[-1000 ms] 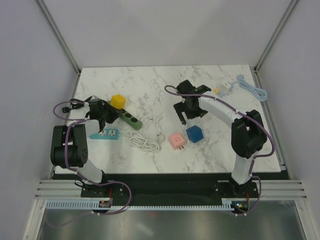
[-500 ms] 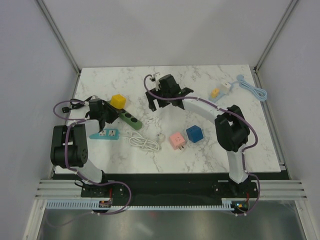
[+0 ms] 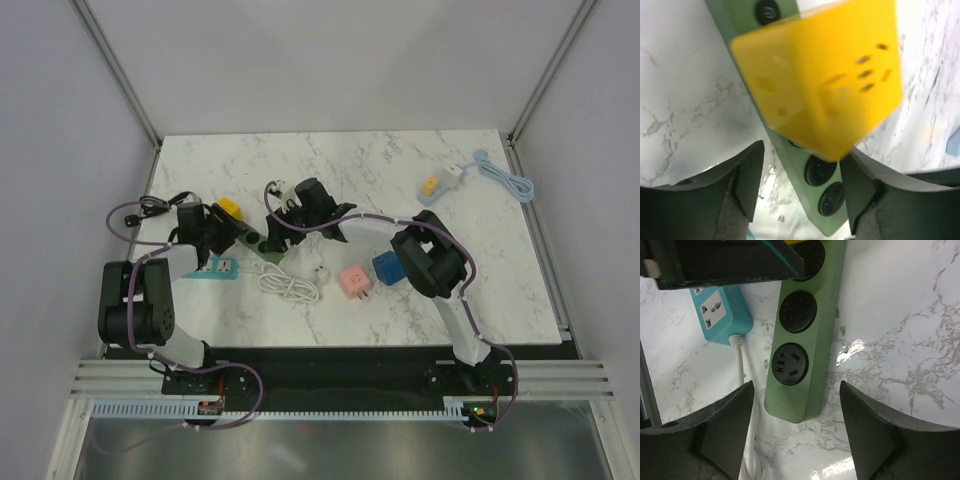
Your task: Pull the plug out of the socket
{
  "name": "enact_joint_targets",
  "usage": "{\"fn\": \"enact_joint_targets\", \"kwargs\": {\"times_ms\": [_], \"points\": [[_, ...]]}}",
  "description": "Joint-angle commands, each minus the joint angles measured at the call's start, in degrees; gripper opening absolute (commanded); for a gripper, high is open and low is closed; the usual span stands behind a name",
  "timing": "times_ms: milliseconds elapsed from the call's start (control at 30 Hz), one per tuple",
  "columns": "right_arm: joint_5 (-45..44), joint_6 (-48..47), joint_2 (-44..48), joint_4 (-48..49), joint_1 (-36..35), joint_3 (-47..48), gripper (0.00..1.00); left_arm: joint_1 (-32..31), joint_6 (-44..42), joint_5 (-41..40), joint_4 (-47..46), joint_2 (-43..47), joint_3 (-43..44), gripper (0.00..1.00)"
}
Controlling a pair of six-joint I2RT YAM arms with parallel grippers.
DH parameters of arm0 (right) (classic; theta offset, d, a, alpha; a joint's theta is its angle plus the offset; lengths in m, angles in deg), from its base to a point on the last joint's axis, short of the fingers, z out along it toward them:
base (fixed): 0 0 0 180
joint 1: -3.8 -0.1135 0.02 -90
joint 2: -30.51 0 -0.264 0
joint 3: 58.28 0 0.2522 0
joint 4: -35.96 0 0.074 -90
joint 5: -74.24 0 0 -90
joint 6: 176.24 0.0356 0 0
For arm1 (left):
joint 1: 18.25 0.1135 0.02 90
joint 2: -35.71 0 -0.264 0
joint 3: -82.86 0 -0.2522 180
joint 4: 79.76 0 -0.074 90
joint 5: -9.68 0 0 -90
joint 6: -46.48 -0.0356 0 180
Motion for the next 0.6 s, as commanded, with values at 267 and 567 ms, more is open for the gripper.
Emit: {"fn": "enact_joint_targets", "kwargs": {"times_ms": [267,567], "points": [[5.14,-0.04,-6.73,1.11,0.33,9.48,0.79,4.29,-4.57,6.79,10.75,16.85,3.63,0.74],[-8.02,-1.18,-6.03,0.59,-2.83,9.66,0.86,21.0,0.53,13.28,15.42,14.87,8.64,0.67]]}}
